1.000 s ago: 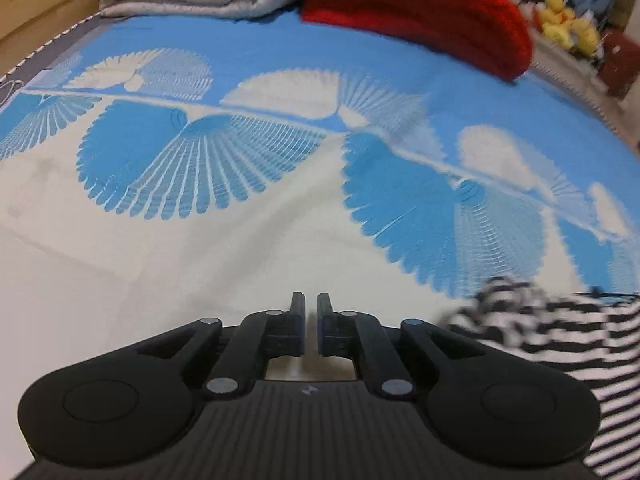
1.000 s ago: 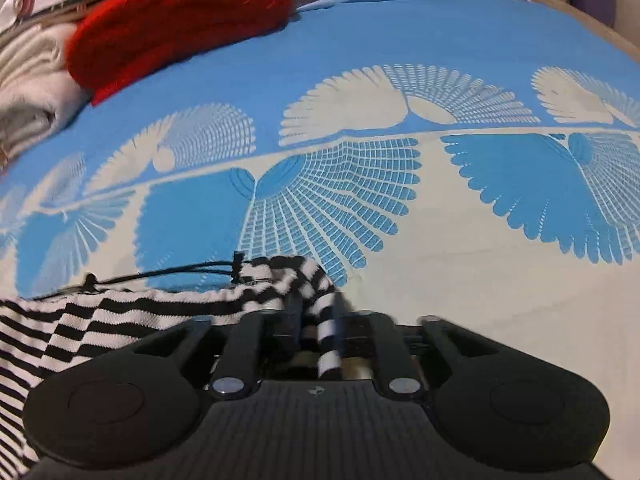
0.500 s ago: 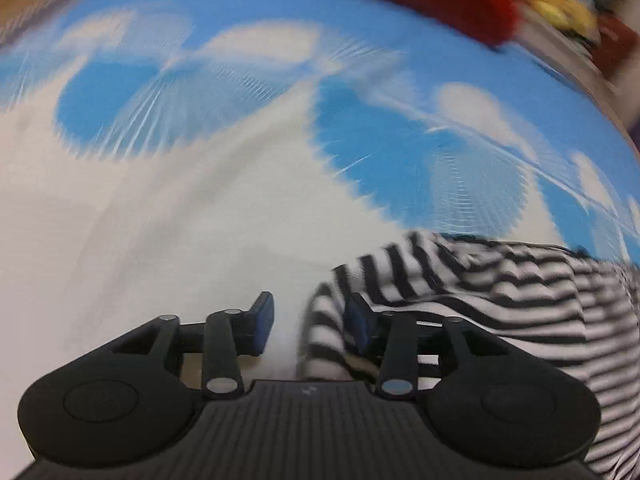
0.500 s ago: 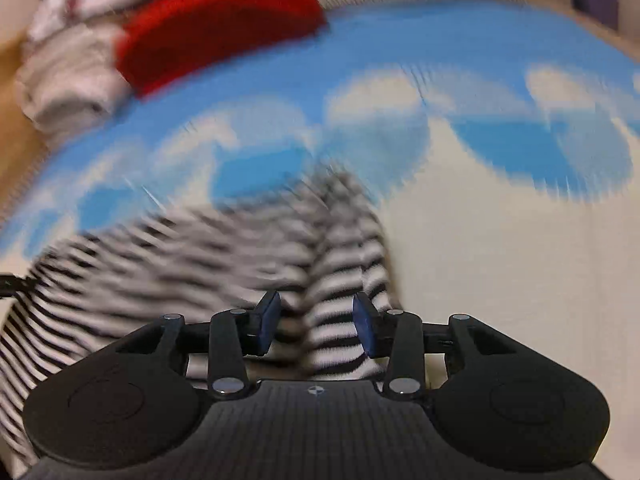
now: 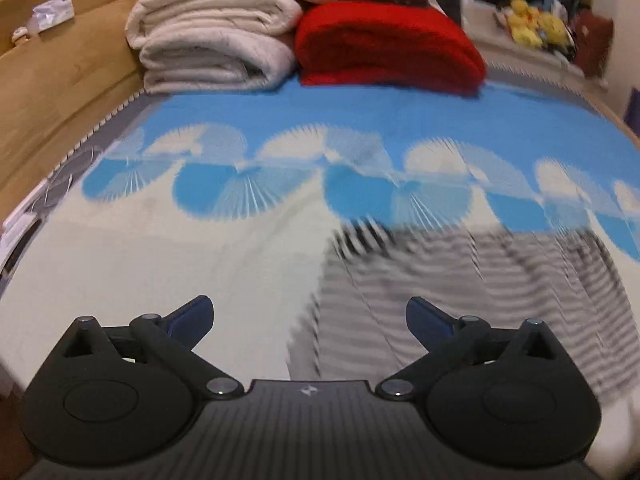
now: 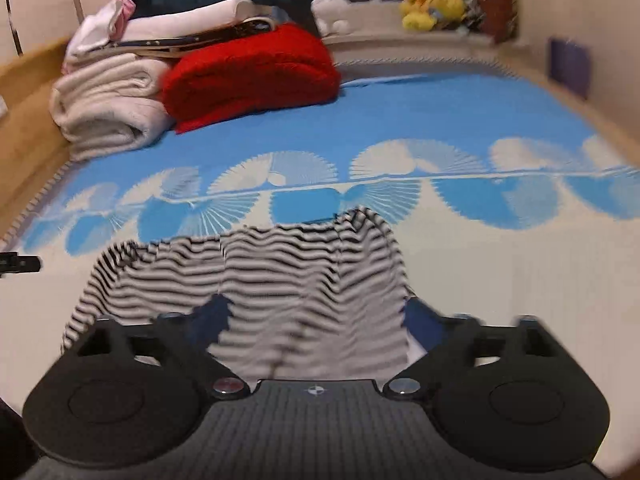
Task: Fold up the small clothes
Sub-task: 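Open both grippers and pull both tools back from the folded bundle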
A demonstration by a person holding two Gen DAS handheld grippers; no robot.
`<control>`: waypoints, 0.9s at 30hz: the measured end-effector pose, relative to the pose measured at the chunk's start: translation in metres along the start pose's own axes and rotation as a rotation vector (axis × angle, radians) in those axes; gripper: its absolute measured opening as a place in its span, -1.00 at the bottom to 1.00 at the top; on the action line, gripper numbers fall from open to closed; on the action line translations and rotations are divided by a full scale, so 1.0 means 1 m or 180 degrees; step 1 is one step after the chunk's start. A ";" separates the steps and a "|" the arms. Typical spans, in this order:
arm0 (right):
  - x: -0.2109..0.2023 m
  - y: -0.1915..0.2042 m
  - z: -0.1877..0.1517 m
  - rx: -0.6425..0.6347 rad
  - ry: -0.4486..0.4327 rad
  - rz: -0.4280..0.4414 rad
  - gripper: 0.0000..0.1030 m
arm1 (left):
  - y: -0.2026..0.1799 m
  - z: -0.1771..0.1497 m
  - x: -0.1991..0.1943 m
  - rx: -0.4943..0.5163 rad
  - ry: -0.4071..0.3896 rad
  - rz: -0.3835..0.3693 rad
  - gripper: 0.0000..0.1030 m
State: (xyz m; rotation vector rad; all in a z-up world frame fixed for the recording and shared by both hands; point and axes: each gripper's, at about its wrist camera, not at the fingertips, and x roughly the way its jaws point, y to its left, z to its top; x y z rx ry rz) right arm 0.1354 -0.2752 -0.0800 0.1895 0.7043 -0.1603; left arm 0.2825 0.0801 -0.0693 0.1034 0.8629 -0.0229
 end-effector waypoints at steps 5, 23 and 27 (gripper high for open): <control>-0.059 0.027 -0.036 0.0123 -0.0115 0.0020 0.98 | -0.034 -0.059 -0.050 0.0050 0.0437 -0.0115 0.99; -0.118 0.050 -0.085 0.0180 -0.0218 0.0095 0.98 | -0.036 -0.105 -0.093 -0.0009 0.0329 -0.0168 0.99; -0.112 0.051 -0.085 0.0159 -0.0184 0.0079 0.98 | -0.032 -0.104 -0.084 -0.0027 0.0357 -0.0149 0.99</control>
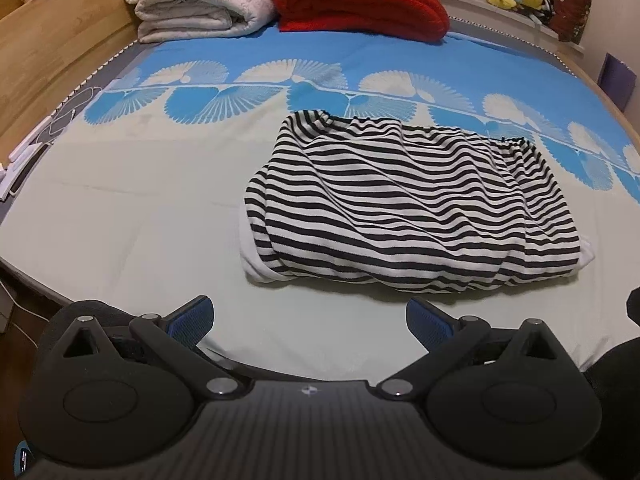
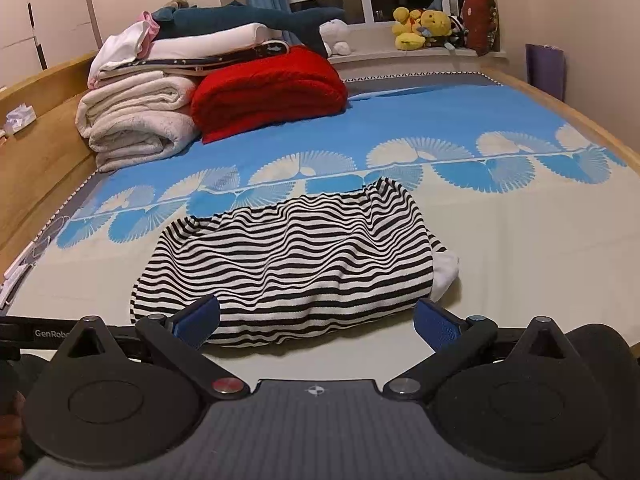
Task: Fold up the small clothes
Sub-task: 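Open both grippers and pull both tools back from the folded bundle, then grasp the white cuff end of the bundle with the right gripper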
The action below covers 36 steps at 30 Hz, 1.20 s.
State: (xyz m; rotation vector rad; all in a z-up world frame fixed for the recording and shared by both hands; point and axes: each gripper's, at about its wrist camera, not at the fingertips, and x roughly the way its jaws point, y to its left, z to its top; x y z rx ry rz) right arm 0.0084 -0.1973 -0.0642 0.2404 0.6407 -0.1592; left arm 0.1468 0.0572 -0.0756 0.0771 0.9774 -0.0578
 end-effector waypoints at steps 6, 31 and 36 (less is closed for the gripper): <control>0.020 -0.002 0.000 0.0049 0.0143 -0.0069 0.98 | 0.004 0.003 0.020 -0.0008 0.0083 0.0065 0.99; 0.156 -0.136 -0.003 0.2572 0.0554 -0.0248 0.96 | 0.063 0.021 0.122 -0.0529 0.0093 0.0328 0.99; 0.194 -0.162 -0.005 0.3069 0.0569 -0.0387 0.96 | 0.091 0.028 0.139 -0.0798 0.0217 0.0538 0.99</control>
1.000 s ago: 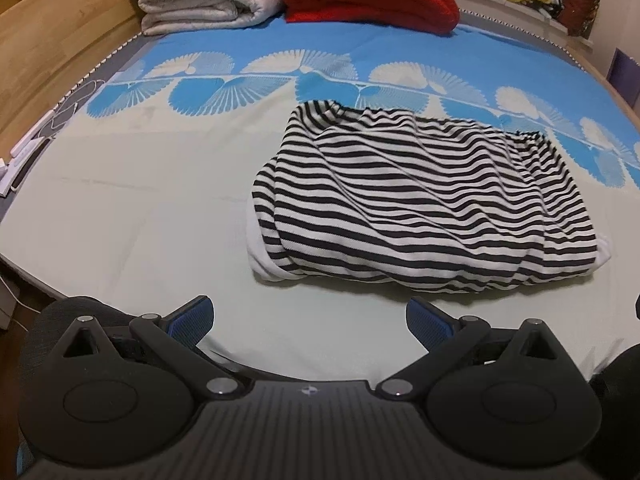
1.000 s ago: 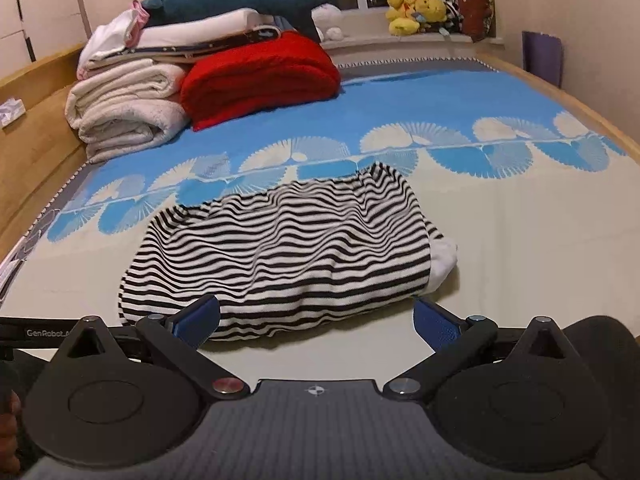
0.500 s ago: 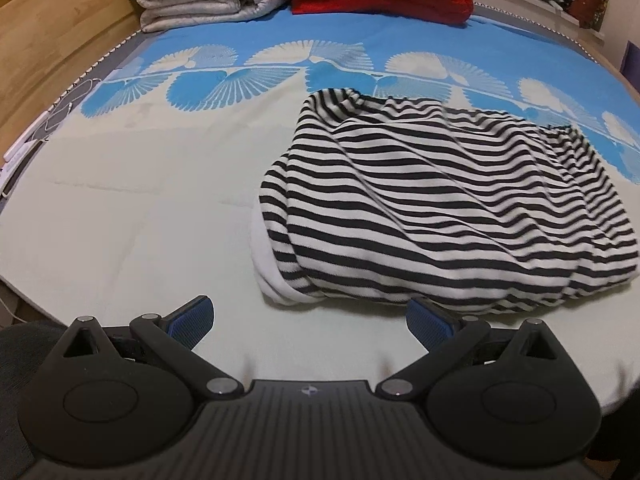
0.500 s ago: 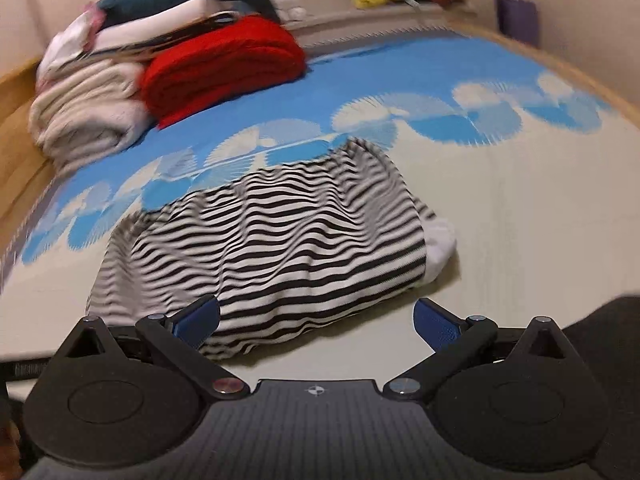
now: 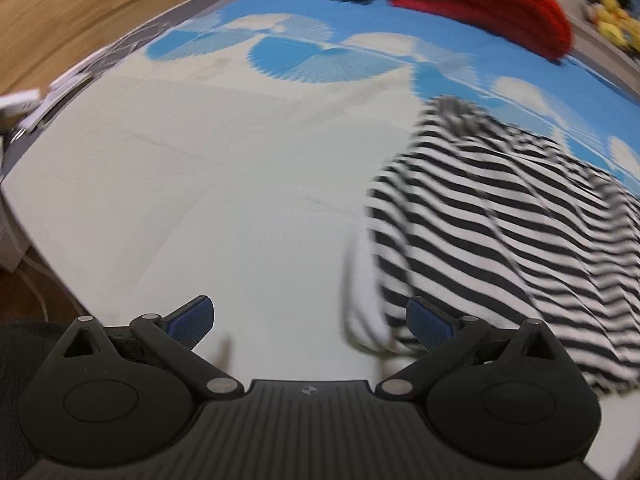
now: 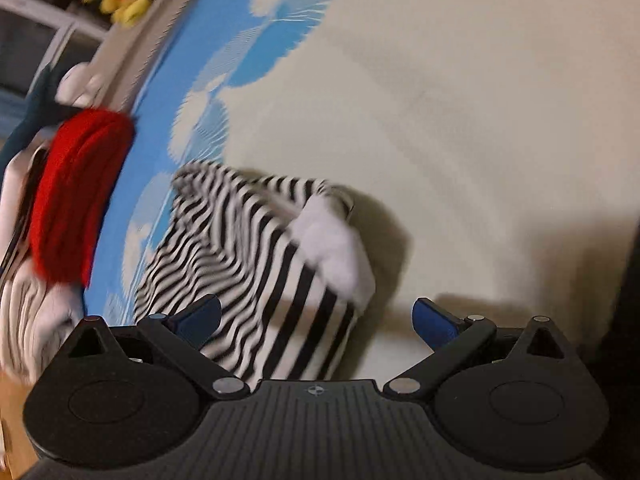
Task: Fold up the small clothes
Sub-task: 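Grasp the white cuff end of the bundle with the right gripper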
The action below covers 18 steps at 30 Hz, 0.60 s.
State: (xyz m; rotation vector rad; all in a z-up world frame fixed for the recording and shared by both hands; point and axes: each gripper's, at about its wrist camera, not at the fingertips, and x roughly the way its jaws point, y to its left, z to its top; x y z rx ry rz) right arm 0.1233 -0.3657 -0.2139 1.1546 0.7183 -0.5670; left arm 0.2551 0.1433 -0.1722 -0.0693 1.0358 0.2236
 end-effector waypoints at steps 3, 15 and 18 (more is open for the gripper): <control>0.029 -0.008 0.011 0.0270 0.0201 0.0021 0.88 | 0.013 0.005 0.011 -0.0192 0.0088 0.0120 0.99; 0.017 0.033 0.020 -0.0343 -0.0082 0.0111 -0.56 | 0.025 0.008 0.034 -0.0225 0.0264 0.0334 0.99; 0.029 0.042 0.016 -0.0525 -0.0068 -0.0288 -0.56 | 0.027 0.009 0.034 -0.0229 0.0254 0.0317 0.99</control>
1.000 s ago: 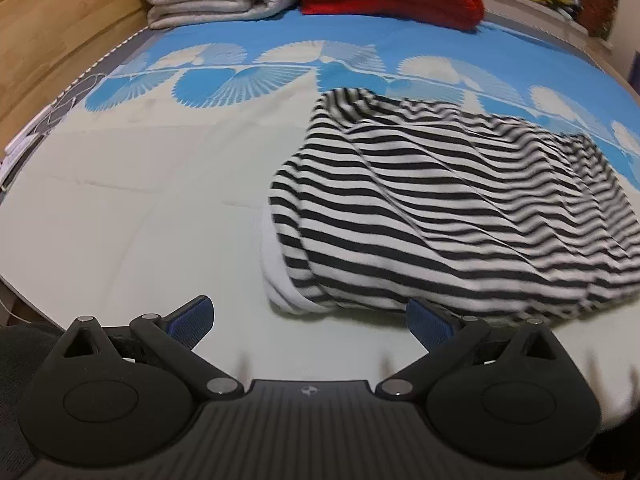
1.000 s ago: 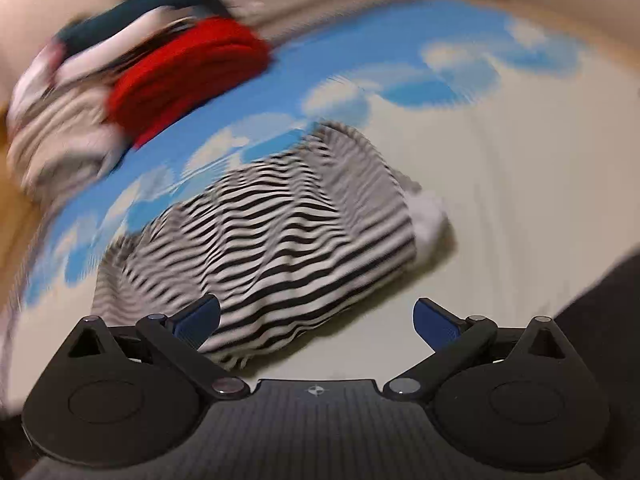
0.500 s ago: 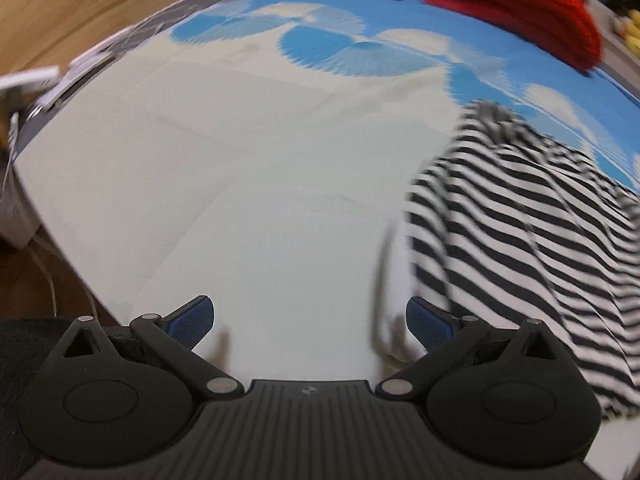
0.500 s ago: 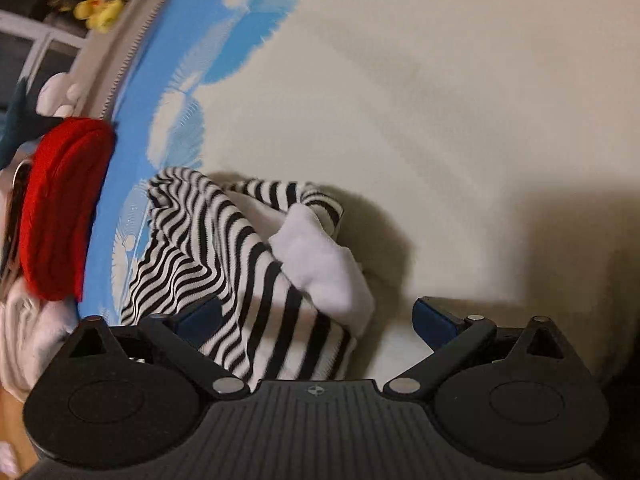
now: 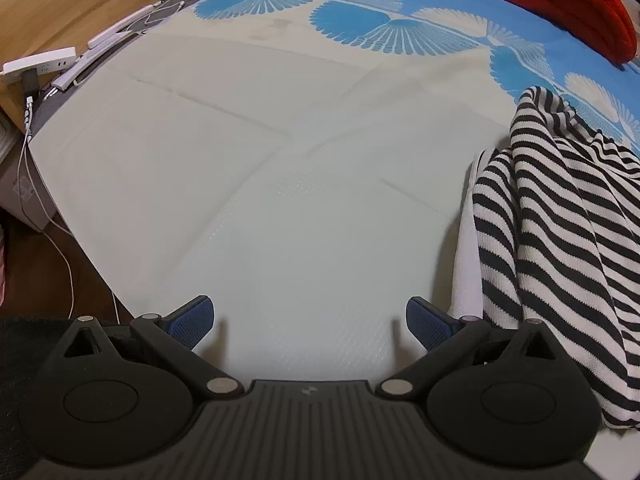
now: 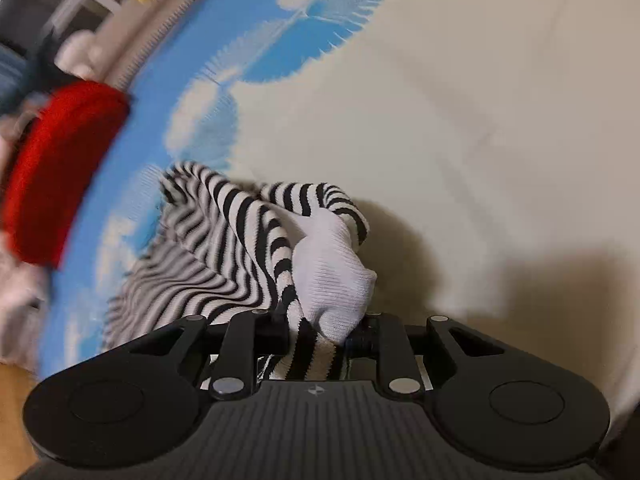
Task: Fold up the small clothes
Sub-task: 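Grasp the white cuff end of the bundle with the right gripper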
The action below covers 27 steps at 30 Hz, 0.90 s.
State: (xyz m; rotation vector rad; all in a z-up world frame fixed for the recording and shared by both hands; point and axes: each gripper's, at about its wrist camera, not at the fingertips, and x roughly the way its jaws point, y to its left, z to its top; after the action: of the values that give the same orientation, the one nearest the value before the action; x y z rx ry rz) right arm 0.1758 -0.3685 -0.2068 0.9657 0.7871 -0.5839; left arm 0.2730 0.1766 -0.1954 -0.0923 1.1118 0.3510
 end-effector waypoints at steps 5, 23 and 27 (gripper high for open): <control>-0.047 0.089 -0.024 -0.1250 -0.0522 0.0166 -0.56 | 0.020 0.011 0.004 -0.0233 0.0061 -0.0059 0.99; -0.064 0.192 -0.332 -0.5124 0.0064 0.1318 0.14 | 0.055 0.030 0.003 -0.0592 0.0017 -0.0242 0.99; -0.080 0.191 -0.309 -0.4499 0.0633 0.1709 0.20 | 0.045 0.031 -0.010 -0.0593 -0.0168 -0.0529 0.99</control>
State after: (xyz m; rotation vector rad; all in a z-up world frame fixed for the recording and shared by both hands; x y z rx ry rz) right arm 0.1705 -0.0011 -0.1535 -0.1246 0.8271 0.5543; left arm 0.2818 0.2243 -0.1684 -0.3365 1.0101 0.3055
